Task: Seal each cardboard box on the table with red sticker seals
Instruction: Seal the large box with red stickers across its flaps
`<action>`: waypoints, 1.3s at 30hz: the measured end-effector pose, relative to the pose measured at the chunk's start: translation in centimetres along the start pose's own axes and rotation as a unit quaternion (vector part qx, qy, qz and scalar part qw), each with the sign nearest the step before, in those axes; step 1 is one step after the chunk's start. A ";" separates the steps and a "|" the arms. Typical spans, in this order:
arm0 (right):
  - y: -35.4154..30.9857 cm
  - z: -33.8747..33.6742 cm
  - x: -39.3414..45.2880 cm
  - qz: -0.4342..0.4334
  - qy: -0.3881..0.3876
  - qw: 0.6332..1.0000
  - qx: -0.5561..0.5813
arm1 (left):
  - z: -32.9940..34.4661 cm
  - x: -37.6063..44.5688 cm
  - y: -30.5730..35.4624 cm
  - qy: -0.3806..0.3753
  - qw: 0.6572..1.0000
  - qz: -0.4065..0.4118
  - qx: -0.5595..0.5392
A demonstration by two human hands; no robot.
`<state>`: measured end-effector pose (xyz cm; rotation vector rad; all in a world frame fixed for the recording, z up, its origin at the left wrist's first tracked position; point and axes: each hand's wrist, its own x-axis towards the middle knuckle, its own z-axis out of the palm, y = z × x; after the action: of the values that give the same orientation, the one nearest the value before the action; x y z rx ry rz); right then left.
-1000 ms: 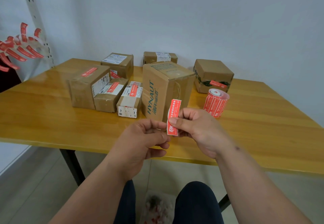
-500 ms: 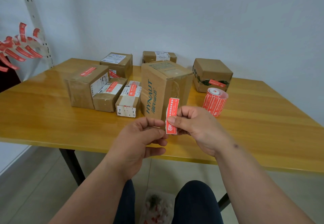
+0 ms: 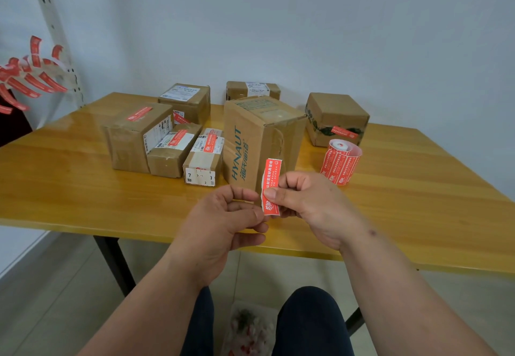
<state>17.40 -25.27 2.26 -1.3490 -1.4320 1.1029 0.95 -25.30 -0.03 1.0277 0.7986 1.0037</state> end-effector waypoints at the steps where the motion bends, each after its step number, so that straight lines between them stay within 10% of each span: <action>1: 0.0 0.0 0.0 0.001 -0.002 1.000 0.002 | 0.0 0.0 0.0 0.000 1.000 0.001 0.000; 16: 0.2 0.4 -0.2 0.026 -0.008 0.999 -0.019 | 0.1 0.0 0.3 0.009 0.999 0.015 -0.027; 22: -0.4 -0.1 -0.6 -0.074 0.129 0.975 -0.162 | -0.3 0.3 0.3 0.042 0.998 0.023 -0.033; 28: -0.8 0.6 -1.4 -0.107 0.014 0.961 -0.256 | 0.0 0.2 0.3 0.052 0.998 0.040 0.003; 39: -0.7 0.8 -1.1 -0.112 0.022 0.938 -0.329 | 0.2 -0.2 0.0 0.078 0.983 0.084 0.141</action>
<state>16.47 -26.41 2.74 -1.5852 -1.9609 0.4423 1.07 -25.57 0.07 1.2873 1.0177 1.1473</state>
